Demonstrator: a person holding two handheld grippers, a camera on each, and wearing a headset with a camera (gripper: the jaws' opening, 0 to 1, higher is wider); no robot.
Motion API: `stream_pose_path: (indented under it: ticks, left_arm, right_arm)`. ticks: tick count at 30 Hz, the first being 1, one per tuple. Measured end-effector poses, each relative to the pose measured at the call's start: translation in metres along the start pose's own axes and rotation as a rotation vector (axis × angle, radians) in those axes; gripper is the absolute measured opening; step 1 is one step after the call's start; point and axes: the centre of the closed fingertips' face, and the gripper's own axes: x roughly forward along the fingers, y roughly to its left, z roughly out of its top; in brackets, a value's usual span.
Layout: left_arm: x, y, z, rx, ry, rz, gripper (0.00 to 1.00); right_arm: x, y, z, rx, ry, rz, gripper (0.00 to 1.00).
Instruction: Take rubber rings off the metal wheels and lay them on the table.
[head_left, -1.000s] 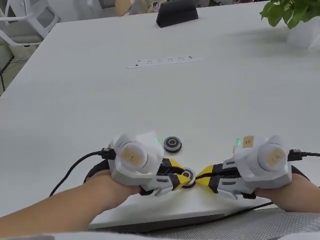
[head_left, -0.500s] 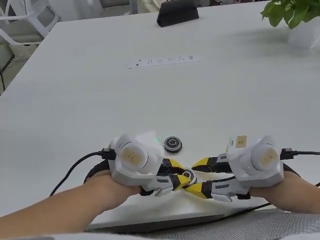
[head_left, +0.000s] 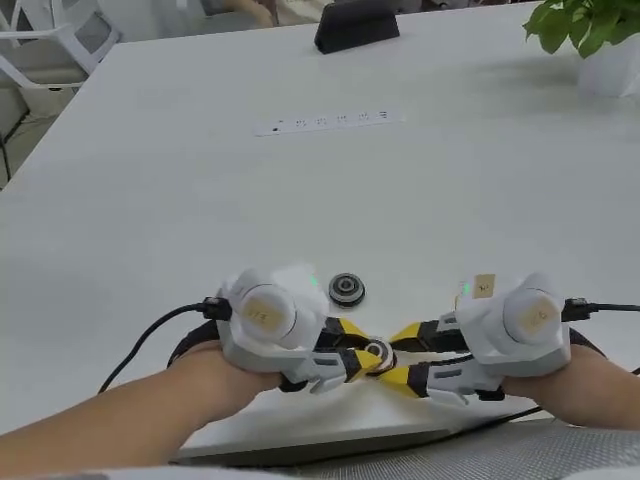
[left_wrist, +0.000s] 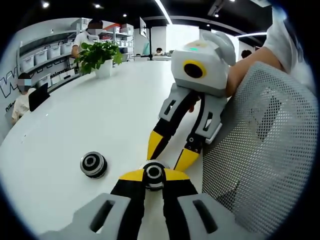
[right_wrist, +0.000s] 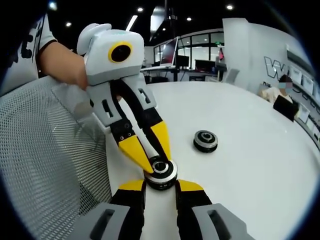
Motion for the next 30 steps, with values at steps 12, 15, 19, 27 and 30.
stream_pose_path:
  ticks: [12, 15, 19, 27, 30]
  left_arm:
    - [0.000, 0.000, 0.000, -0.003, -0.001, 0.003, 0.07]
    - [0.000, 0.000, 0.000, -0.004, -0.002, 0.003, 0.07]
    - [0.000, 0.000, 0.000, -0.004, -0.002, 0.003, 0.07]
    - [0.000, 0.000, 0.000, -0.004, -0.003, 0.002, 0.07]
    - [0.000, 0.000, 0.000, -0.004, -0.003, 0.002, 0.07]
  right_arm:
    - [0.000, -0.001, 0.003, 0.036, -0.023, -0.001, 0.23]
    - [0.003, -0.002, 0.006, 0.027, -0.026, -0.005, 0.26]
    - [0.006, -0.001, 0.010, 0.028, -0.031, 0.002, 0.26]
    - [0.004, 0.000, 0.009, 0.029, -0.033, 0.004, 0.25]
    - [0.002, 0.000, 0.007, 0.035, -0.035, 0.003, 0.24]
